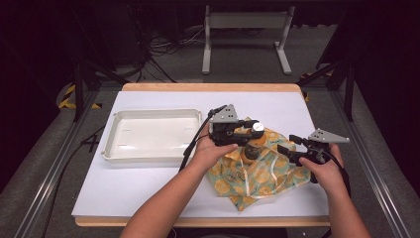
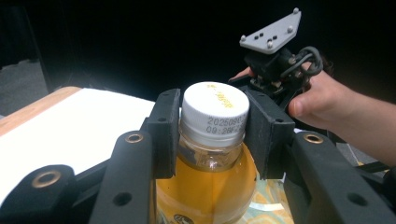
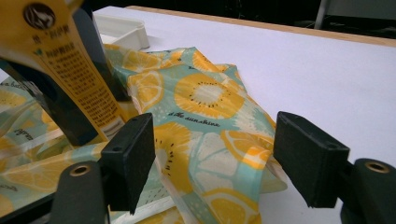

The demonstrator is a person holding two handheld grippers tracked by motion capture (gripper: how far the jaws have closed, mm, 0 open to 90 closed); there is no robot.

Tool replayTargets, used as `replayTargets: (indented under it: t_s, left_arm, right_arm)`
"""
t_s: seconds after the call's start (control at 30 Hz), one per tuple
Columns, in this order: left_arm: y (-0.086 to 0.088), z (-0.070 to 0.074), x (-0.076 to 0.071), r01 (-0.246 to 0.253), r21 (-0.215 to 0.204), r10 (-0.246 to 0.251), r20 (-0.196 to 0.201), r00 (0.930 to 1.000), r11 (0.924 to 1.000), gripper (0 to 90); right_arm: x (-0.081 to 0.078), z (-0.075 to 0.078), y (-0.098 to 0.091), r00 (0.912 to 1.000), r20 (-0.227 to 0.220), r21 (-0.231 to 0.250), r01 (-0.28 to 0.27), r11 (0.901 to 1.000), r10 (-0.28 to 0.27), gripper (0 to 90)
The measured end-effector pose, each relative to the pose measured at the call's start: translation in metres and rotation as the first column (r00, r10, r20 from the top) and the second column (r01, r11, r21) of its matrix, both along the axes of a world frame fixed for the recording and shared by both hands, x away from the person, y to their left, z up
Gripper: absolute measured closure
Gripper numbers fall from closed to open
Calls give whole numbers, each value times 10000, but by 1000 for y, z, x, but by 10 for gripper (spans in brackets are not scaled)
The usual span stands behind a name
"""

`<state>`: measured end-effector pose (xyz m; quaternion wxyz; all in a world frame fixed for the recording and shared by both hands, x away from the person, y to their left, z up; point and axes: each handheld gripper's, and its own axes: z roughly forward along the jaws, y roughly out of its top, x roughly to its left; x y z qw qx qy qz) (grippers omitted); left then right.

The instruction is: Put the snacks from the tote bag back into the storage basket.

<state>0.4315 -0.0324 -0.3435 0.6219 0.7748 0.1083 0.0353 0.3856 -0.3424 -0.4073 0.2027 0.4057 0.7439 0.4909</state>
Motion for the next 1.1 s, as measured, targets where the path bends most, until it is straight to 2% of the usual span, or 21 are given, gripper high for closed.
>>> replayTargets:
  t_s: [0.3, 0.47, 0.73, 1.1]
  left_arm:
    - [2, 18, -2, 22, -125, -21, 131, 9999, 9999, 585]
    - [2, 27, -4, 9, -58, -8, 252, 9997, 10000, 585]
    - [5, 36, -5, 73, -333, -68, 146, 9999, 9994, 585]
    - [13, 46, -4, 53, -513, -47, 112, 9999, 9987, 585]
  right_arm:
    - [0, 0, 0, 10000, 3, 94, -21, 10000, 21, 302]
    - [-1, 2, 1, 10000, 68, 204, -61, 9998, 60, 302]
    - [-2, 3, 0, 9999, 143, 84, -36, 10000, 35, 302]
    - [-3, 5, 1, 9998, 201, 61, -63, 10000, 62, 302]
